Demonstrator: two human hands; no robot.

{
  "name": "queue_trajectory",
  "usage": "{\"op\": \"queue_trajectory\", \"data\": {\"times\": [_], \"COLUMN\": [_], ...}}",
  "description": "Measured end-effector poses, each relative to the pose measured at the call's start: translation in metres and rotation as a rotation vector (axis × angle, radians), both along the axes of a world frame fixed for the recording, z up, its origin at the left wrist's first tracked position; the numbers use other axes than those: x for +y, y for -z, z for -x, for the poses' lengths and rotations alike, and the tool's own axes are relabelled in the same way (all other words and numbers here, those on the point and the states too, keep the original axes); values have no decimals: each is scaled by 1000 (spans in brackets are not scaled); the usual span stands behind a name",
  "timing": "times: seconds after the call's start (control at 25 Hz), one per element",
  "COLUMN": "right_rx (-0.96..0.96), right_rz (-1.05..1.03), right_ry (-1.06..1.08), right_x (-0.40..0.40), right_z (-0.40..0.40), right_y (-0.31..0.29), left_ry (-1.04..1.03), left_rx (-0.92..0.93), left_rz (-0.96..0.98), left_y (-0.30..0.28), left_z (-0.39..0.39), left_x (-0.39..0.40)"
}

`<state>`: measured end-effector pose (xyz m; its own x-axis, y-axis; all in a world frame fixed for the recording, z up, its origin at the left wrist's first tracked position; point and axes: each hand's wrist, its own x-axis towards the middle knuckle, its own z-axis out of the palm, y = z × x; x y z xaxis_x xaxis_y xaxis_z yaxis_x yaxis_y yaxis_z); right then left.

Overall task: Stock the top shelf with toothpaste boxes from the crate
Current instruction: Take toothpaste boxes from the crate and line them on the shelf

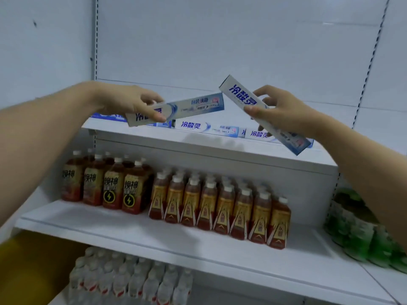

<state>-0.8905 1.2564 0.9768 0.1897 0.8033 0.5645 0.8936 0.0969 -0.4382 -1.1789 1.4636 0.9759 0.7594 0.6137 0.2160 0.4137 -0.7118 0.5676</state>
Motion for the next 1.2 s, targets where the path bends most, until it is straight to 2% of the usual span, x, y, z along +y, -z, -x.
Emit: {"op": "queue_trajectory", "data": {"times": [0.28,0.6,0.68,0.84,0.96,1.04,1.12,1.2], "right_rx": [-145,-251,-268,-317,-295,-179,-47,14], "right_rz": [89,301,348,456,501,392,185,73], "right_ry": [247,373,397,427,418,341,278,250], "right_x": [5,23,30,42,40,41,53,76], "right_z": [-58,-100,-107,-116,-108,-96,-82,-64], "right_y": [-30,-9,-4,8,3,-10,-25,-33], "left_ry": [-100,-154,-165,-102,-152,-241,-381,-487], "left_rx": [-161,104,144,130,17,-244,-460,-373], "left_rz": [-137,-389,-380,-233,-267,-213,-126,-91], "left_y": [-17,-5,1,14,12,4,-6,-9], "left_z": [-63,-125,-136,-147,-141,-133,-124,-115], "left_x": [8,31,37,42,40,47,66,84]}}
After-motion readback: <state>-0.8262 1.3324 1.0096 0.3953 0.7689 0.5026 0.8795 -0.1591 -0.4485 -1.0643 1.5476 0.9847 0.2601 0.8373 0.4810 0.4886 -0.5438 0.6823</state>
